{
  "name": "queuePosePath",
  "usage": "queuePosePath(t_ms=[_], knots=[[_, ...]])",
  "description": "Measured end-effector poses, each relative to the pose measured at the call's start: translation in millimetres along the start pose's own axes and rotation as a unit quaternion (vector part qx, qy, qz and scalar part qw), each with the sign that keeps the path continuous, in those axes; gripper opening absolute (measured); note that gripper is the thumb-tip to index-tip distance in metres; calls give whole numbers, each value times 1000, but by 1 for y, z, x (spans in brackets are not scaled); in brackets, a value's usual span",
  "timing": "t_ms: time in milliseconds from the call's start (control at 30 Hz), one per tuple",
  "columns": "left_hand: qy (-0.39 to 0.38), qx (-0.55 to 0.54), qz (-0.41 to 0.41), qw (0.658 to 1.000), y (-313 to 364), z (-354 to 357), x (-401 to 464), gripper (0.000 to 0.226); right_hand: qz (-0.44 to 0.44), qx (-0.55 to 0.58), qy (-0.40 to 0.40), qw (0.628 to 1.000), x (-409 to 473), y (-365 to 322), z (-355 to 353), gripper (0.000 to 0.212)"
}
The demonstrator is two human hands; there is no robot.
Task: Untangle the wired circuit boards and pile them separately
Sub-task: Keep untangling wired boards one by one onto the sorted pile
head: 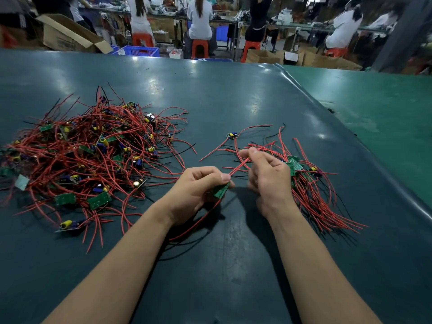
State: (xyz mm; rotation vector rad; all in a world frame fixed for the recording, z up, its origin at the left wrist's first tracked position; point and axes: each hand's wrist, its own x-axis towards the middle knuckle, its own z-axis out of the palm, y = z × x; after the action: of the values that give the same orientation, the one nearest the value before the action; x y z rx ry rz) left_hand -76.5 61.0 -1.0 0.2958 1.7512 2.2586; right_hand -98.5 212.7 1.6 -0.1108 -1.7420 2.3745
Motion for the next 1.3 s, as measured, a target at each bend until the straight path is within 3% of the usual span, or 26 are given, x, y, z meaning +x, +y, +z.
queuePosePath(t_ms=[133, 333, 500, 567, 700, 800, 967, 1100, 1200, 1300], knots=[[-31, 19, 4, 999, -1, -2, -3, 15, 11, 84, 35, 996, 4, -2, -1, 39], [-84, 43, 4, 996, -1, -7, -5, 21, 37, 114, 33, 992, 4, -2, 2, 48], [-45, 11, 18, 999, -2, -6, -2, 14, 24, 129, 11, 991, 3, -4, -2, 47], [-10, -28, 27, 999, -3, -6, 1, 12, 40, 82, -33, 995, 1, -5, -3, 39], [8, -40, 23, 999, -4, -4, 2, 16, 127, -40, -195, 972, -9, -1, -1, 53], [33, -27, 29, 999, -6, -4, 3, 19, 101, -61, -270, 956, -13, -1, -2, 36], [35, -45, -21, 998, -4, -10, 6, 47, 50, -42, -206, 976, -14, -2, -2, 22], [-27, -67, -24, 997, 0, -22, 4, 29, -34, -51, -90, 994, -11, -6, -5, 8], [23, -86, -2, 996, 4, -28, 5, 33, -113, -51, 0, 992, -11, -8, -6, 8], [119, -120, 37, 985, 9, -34, 8, 26, -174, -43, 89, 980, -13, -9, -3, 10]])
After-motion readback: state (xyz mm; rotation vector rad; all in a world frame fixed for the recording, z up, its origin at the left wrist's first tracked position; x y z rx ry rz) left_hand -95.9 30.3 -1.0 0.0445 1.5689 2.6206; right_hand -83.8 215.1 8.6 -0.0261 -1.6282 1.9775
